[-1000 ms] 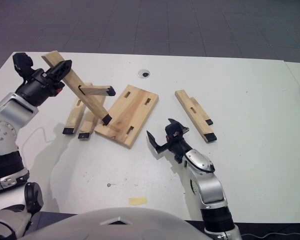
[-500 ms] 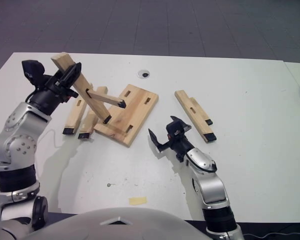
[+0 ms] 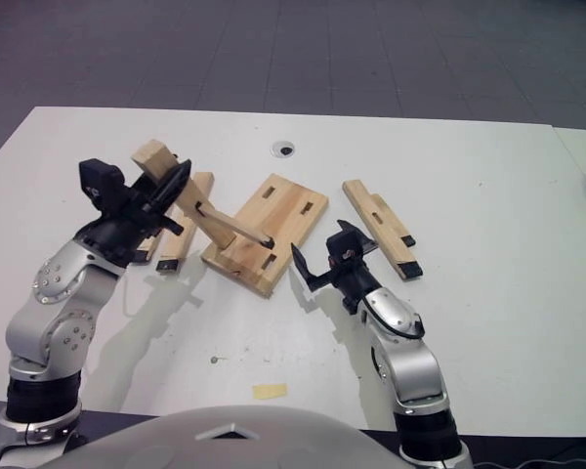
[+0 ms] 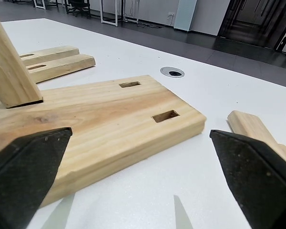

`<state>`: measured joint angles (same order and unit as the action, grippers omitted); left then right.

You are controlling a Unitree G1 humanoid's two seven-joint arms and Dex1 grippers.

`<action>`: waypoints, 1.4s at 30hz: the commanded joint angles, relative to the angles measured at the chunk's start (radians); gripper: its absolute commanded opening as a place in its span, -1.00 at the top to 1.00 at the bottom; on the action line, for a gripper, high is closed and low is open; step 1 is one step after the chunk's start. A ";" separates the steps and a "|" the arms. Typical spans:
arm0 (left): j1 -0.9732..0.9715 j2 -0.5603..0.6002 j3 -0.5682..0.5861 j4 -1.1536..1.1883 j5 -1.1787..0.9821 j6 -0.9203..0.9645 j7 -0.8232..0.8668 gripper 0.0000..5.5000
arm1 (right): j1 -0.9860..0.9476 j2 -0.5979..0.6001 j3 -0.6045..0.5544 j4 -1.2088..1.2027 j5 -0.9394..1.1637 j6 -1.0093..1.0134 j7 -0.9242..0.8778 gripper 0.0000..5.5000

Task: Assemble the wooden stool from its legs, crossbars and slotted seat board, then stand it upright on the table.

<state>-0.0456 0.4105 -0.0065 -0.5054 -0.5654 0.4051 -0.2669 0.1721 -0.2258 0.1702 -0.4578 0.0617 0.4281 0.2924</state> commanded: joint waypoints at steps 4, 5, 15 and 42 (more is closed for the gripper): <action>-0.052 0.000 -0.081 0.059 0.108 0.058 0.017 0.61 | -0.048 -0.008 -0.014 0.041 -0.006 -0.015 -0.002 -0.96; -0.057 -0.002 -0.089 0.064 0.114 0.054 0.016 0.61 | -0.050 -0.006 -0.012 0.046 -0.007 -0.020 -0.003 -0.96; -0.411 -0.081 0.126 0.063 -0.072 0.169 0.125 0.06 | -0.063 -0.005 -0.030 0.098 -0.011 -0.059 -0.019 -0.96; -0.301 0.283 -0.030 0.733 0.264 0.238 -0.242 -0.95 | -0.050 0.035 -0.011 0.179 -0.033 -0.118 -0.047 -0.96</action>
<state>-0.3724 0.6786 -0.0208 0.2166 -0.3347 0.6510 -0.4878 0.1131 -0.1977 0.1607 -0.2830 0.0312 0.3130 0.2530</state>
